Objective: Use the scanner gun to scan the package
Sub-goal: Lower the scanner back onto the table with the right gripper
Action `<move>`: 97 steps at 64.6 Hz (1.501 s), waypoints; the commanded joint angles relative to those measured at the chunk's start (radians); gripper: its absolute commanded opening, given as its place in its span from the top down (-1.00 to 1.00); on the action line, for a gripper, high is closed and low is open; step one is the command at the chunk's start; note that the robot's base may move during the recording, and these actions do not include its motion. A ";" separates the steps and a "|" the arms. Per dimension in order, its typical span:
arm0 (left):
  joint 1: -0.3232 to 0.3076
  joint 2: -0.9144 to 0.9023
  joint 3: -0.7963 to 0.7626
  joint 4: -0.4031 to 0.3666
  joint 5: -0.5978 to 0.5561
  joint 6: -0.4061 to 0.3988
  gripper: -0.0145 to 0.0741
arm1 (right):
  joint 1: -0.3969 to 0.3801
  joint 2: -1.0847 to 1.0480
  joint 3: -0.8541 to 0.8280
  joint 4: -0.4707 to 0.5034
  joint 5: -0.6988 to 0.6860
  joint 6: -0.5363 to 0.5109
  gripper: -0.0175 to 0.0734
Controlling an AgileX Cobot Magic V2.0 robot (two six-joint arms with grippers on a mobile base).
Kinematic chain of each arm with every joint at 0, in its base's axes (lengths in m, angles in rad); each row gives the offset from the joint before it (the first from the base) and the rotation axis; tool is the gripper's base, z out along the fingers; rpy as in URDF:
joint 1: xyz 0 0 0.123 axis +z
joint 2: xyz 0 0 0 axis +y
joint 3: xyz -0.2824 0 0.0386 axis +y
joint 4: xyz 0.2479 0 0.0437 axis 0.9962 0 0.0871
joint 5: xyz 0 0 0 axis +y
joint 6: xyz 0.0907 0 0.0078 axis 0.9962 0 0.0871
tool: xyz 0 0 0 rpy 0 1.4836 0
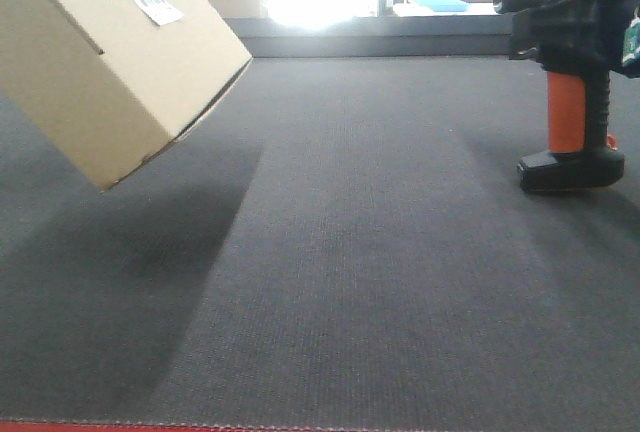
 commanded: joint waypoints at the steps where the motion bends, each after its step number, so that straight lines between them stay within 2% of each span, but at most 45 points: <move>1: 0.003 -0.016 -0.007 -0.028 -0.003 0.001 0.92 | -0.005 -0.001 -0.005 0.001 -0.042 0.000 0.96; 17: 0.003 -0.016 -0.007 -0.028 -0.003 0.001 0.92 | -0.005 -0.001 -0.005 0.001 -0.004 0.000 0.96; 20: 0.003 -0.016 -0.007 -0.028 -0.003 0.001 0.92 | -0.005 -0.001 -0.005 0.001 0.009 0.000 0.91; 25: 0.003 -0.016 -0.007 -0.028 -0.003 0.001 0.92 | -0.005 -0.001 -0.005 0.001 0.025 0.000 0.66; 36: 0.003 -0.016 -0.007 -0.028 -0.003 0.001 0.92 | -0.005 -0.001 -0.005 0.001 0.034 0.000 -0.19; 41: 0.003 -0.016 -0.007 -0.028 -0.003 0.001 0.92 | -0.005 -0.001 -0.005 0.001 0.050 0.000 -0.35; 52: 0.003 -0.016 -0.007 -0.028 -0.003 0.001 0.92 | -0.005 -0.010 -0.005 0.001 0.100 0.000 -0.34; 74: 0.003 -0.016 -0.007 -0.031 0.001 0.001 0.92 | -0.005 -0.011 -0.005 0.001 0.106 0.000 -0.34; 97: 0.003 -0.016 -0.007 -0.031 0.010 0.001 0.92 | -0.005 -0.071 -0.005 0.001 0.206 0.000 -0.51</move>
